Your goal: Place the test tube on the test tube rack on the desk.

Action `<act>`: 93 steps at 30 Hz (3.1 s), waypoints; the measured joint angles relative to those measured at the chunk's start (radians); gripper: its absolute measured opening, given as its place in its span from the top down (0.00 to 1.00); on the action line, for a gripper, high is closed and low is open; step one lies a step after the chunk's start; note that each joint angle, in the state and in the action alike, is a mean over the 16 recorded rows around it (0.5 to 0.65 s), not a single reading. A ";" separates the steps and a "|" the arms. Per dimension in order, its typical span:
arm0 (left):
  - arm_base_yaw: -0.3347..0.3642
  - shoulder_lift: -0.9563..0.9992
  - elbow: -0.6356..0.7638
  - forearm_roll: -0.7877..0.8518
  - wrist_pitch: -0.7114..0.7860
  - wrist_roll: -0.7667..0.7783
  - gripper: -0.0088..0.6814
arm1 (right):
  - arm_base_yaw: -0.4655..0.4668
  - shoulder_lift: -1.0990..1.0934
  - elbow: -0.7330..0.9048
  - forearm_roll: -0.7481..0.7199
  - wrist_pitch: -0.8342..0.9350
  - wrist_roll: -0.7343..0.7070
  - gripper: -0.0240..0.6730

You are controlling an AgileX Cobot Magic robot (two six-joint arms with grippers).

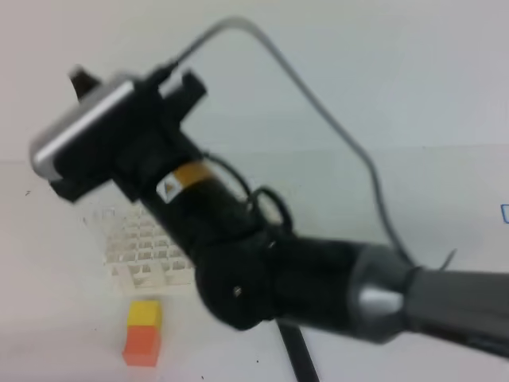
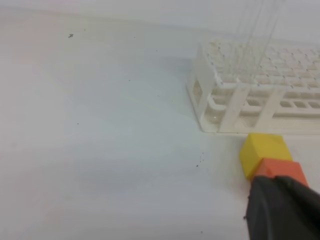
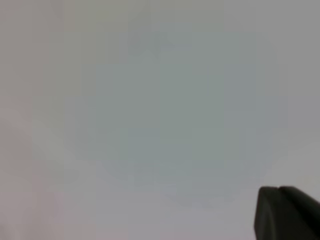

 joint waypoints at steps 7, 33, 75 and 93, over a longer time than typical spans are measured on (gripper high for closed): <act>0.000 0.000 0.000 0.000 0.000 0.000 0.99 | -0.009 -0.232 0.001 -0.309 0.157 -0.019 0.97; 0.000 0.000 0.000 0.000 0.000 0.000 0.99 | -0.401 -1.056 0.659 -0.601 0.767 -0.020 0.97; 0.000 0.000 0.000 0.000 0.000 0.000 0.99 | -1.047 -2.027 1.549 -0.394 0.825 0.578 0.97; 0.000 0.000 0.000 0.000 0.000 0.000 0.99 | -1.047 -2.036 1.551 -0.500 1.125 0.860 0.97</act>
